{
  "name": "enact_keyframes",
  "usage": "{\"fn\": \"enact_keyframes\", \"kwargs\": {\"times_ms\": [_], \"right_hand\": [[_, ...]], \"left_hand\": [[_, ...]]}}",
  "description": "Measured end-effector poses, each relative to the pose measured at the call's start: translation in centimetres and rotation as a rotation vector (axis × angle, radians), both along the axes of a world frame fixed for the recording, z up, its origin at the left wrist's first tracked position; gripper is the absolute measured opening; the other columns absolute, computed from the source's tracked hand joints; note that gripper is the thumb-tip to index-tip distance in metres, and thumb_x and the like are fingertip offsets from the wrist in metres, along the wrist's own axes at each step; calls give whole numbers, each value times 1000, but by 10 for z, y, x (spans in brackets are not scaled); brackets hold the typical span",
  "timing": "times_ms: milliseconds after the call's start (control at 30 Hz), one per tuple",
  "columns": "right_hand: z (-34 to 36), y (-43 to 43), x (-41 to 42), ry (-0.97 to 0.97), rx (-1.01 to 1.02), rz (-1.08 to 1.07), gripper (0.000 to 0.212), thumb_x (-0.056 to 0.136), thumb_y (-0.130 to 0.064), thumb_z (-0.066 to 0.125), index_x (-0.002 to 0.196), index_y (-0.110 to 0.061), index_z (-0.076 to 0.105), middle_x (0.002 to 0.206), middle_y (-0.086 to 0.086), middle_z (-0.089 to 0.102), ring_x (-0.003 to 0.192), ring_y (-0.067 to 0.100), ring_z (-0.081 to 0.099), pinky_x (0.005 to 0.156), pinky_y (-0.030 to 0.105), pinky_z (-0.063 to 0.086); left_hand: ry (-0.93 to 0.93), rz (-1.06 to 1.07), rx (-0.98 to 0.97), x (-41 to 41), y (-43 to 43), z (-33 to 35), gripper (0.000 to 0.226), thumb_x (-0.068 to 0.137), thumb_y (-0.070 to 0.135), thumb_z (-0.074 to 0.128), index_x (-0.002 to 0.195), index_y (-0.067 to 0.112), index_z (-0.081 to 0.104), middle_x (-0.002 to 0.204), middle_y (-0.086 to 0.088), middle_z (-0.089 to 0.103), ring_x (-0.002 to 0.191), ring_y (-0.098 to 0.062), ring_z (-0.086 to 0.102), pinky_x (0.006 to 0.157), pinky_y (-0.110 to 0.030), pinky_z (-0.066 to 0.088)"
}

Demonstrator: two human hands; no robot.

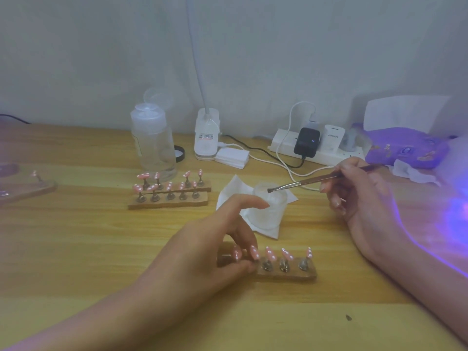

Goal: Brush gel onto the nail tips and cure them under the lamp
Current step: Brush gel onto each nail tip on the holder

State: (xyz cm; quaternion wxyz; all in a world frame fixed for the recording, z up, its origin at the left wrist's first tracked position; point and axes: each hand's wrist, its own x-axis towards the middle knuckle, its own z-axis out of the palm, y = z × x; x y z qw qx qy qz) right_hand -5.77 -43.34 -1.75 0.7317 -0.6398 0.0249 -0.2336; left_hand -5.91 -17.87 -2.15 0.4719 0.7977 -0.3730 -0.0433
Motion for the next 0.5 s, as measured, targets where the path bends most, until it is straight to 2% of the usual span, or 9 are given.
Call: {"fn": "enact_keyframes", "kwargs": {"times_ms": [100,167,300,400,500], "right_hand": [[2,-1,-1,-24,-3,-11,41,103,-14,43,66,-25,55,58,4,63,46,12,46,41,18,34],[6,-2,-2,-51,-62,2,34,104,-12,42,73,-20,53,59,5,63,48,13,49,43,18,37],[23,-1,-2,-99,-301,58,20,98,-16,49,79,-14,52,62,8,65,53,16,58,46,22,46],[35,5,0,-108,-485,113,16,93,-19,51,79,-11,53,65,11,67,56,19,62,49,25,50],[39,12,3,-82,-598,170,15,93,-20,52,80,-11,54,68,12,68,62,25,66,52,27,52]], "left_hand": [[-125,25,97,-1,-1,1,75,83,18,76,126,64,35,94,26,65,81,6,58,70,-4,42],[-256,48,176,-2,-2,4,77,82,25,75,129,65,29,98,31,62,92,7,55,76,-10,43],[-451,54,207,-3,-1,1,79,79,22,80,136,53,35,96,29,61,98,7,51,91,-12,37],[-693,61,190,-3,-1,-2,61,83,24,69,136,37,42,88,26,64,100,1,53,87,-26,39],[-944,49,138,-5,1,-2,55,91,13,67,138,33,46,88,21,65,101,-9,56,84,-30,41]]}}
